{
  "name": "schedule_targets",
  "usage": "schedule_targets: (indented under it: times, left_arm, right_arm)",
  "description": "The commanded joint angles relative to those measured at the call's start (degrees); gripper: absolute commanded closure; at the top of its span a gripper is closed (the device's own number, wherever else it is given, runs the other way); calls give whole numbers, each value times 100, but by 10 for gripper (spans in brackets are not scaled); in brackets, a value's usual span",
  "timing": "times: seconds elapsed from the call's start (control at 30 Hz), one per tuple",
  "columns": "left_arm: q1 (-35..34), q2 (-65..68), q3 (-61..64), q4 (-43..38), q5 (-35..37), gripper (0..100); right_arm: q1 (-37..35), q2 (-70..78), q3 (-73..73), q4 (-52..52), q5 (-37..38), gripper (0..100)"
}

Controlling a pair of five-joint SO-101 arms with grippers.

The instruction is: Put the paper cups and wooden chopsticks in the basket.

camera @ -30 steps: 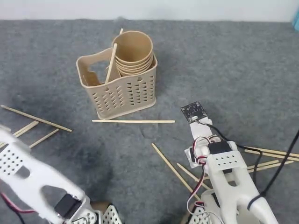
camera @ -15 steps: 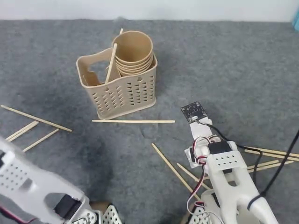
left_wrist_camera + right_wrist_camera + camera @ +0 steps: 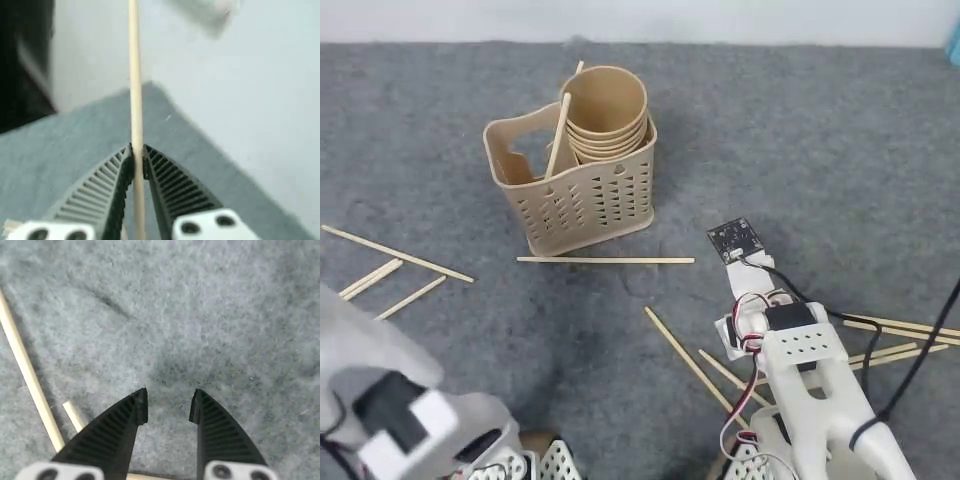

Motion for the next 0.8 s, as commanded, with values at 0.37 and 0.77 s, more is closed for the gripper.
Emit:
schedule_targets:
  times: [0.37, 0.77]
  left_arm:
    - [2277, -677, 119, -1776, -44, 988]
    - [2734, -1424, 1191, -1459, -642, 989]
  right_arm:
    - [48, -145, -18, -48, 53, 844]
    - [48, -145, -18, -40, 53, 844]
